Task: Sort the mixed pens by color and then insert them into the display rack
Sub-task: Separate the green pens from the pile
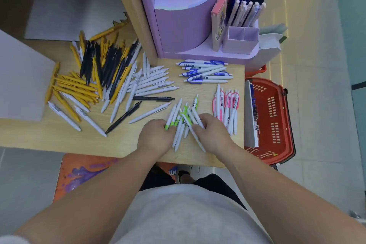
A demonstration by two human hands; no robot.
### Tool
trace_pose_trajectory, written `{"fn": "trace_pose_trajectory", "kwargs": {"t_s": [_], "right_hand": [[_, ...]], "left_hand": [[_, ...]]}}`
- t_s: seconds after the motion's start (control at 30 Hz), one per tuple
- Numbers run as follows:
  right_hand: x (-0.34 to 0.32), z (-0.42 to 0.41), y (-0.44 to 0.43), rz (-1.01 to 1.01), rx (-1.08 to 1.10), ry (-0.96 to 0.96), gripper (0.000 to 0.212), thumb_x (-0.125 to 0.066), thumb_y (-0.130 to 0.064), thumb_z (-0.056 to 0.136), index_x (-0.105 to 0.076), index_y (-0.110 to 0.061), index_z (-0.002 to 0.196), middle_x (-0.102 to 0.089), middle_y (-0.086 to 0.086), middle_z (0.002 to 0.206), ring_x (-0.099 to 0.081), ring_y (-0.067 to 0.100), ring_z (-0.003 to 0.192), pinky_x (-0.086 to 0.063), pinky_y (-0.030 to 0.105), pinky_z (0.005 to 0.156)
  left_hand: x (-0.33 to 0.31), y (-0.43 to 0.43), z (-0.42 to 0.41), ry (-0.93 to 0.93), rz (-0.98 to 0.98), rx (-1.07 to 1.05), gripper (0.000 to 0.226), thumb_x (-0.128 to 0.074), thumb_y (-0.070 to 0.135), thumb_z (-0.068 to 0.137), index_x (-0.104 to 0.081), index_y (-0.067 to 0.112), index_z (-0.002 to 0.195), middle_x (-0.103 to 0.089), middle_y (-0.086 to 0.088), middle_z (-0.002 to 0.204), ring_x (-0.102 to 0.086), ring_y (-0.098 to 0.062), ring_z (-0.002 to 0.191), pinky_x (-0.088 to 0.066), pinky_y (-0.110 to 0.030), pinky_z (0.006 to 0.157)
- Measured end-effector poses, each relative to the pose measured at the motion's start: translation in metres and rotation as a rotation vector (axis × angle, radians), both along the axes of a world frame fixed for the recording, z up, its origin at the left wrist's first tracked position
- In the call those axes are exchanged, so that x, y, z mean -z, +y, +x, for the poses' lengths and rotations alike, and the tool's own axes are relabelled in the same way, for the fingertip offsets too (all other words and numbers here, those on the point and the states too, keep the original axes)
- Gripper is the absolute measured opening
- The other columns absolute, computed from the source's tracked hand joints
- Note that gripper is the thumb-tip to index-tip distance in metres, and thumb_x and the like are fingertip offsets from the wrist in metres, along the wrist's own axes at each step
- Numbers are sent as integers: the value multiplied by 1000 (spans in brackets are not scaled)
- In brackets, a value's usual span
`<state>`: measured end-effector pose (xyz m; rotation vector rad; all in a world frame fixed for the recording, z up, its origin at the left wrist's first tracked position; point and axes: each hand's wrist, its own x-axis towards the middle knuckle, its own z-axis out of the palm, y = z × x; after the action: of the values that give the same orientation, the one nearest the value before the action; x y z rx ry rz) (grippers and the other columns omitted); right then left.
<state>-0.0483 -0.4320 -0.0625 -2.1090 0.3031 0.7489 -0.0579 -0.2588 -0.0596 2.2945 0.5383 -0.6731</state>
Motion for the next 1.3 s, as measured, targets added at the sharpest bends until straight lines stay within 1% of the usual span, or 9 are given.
{"fn": "trace_pose_trajectory", "kwargs": {"t_s": [0.1, 0.3, 0.47, 0.6, 0.7, 0.97, 1.07, 1.17, 1.3], "right_hand": [[-2, 0, -2, 67, 102, 1, 34, -57, -26, 97, -54, -24, 131, -63, -6, 113, -61, 18, 102, -50, 34, 85], [-6, 3, -3, 111, 236, -77, 42, -58, -19, 98, -41, -26, 135, -61, -5, 97, -61, 8, 81, -43, 23, 62], [-3, 3, 2, -47, 94, -97, 42, -61, -22, 95, -44, -22, 133, -63, -4, 98, -60, 13, 79, -42, 27, 65], [-6, 2, 4, -108, -30, -48, 46, -65, -30, 92, -48, -21, 133, -64, -3, 108, -61, 18, 93, -49, 32, 77], [-7, -4, 3, -125, -64, -82, 45, -69, -25, 89, -51, -16, 129, -62, 3, 113, -60, 21, 101, -52, 38, 87], [-5, -8, 5, -286, -98, -102, 58, -79, -33, 79, -46, -22, 125, -64, -1, 95, -64, 20, 86, -53, 34, 71], [-3, -3, 13, -356, -146, -138, 48, -76, -31, 80, -48, -18, 117, -63, 1, 90, -63, 22, 80, -54, 35, 66], [-1, 0, 17, -349, -137, -146, 36, -68, -23, 84, -50, -16, 115, -61, 1, 84, -60, 22, 73, -52, 33, 62], [3, 3, 16, -208, -5, -125, 45, -70, -20, 85, -53, -17, 127, -66, -1, 97, -60, 16, 79, -48, 28, 67]], "left_hand": [[-1, 2, 0, 9, 64, 96, 39, -53, 32, 97, -51, 14, 62, -47, 0, 55, -47, -16, 53, -30, -29, 49], [1, 13, -6, -20, 138, 174, 24, -51, 34, 99, -63, 23, 82, -57, 6, 67, -54, -10, 64, -37, -29, 55], [5, 19, -9, 30, 156, 246, 22, -61, 34, 91, -53, 25, 73, -56, 8, 70, -51, -7, 64, -38, -27, 54], [7, 19, -11, 2, 87, 231, 26, -72, 44, 84, -57, 26, 95, -63, 12, 86, -59, -9, 78, -43, -27, 62], [10, 16, -11, -26, 27, 226, 37, -79, 32, 79, -55, 24, 106, -65, 11, 92, -60, -10, 83, -44, -24, 64], [9, 8, 5, 34, 33, 228, 19, -78, 27, 77, -62, 20, 83, -61, 10, 75, -56, -5, 68, -35, -21, 53], [9, 6, 6, 35, 53, 252, 22, -75, 26, 79, -55, 24, 70, -59, 8, 70, -52, -5, 65, -34, -21, 51], [12, 4, 5, 28, 20, 234, 15, -72, 22, 81, -60, 20, 72, -60, 6, 69, -53, -5, 63, -36, -21, 51], [14, 4, 6, -16, -40, 151, 8, -72, 23, 84, -69, 16, 84, -68, 0, 74, -65, -16, 69, -51, -28, 60]]}}
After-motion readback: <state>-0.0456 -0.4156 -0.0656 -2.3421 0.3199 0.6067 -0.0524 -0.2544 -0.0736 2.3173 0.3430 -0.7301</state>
